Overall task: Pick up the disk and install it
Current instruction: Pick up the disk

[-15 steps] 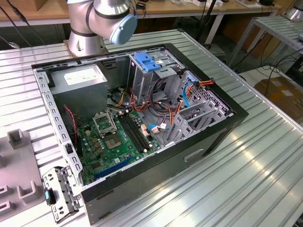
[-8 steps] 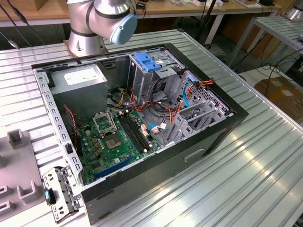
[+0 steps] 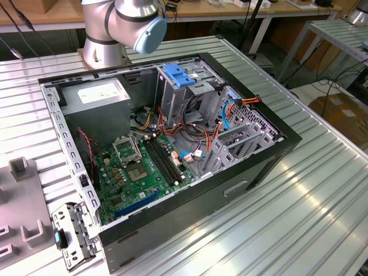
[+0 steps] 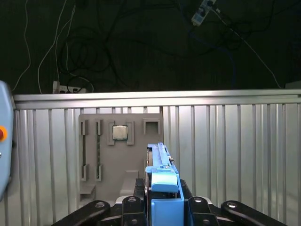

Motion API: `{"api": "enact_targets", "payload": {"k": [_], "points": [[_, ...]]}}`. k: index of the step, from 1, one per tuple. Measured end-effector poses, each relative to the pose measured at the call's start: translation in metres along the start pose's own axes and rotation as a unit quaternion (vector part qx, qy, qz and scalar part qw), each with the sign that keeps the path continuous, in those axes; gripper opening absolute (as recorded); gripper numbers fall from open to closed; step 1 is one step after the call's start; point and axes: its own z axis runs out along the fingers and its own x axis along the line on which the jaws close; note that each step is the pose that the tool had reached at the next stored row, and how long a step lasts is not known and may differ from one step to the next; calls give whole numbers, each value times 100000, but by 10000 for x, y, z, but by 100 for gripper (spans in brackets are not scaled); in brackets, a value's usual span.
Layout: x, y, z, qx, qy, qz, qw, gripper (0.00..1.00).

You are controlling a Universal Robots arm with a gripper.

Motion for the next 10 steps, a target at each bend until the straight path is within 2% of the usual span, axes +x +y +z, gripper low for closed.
{"api": "enact_targets", "payload": {"k": [10], "points": [[-5,-189,1,1,-3,-2,100000,37]]}}
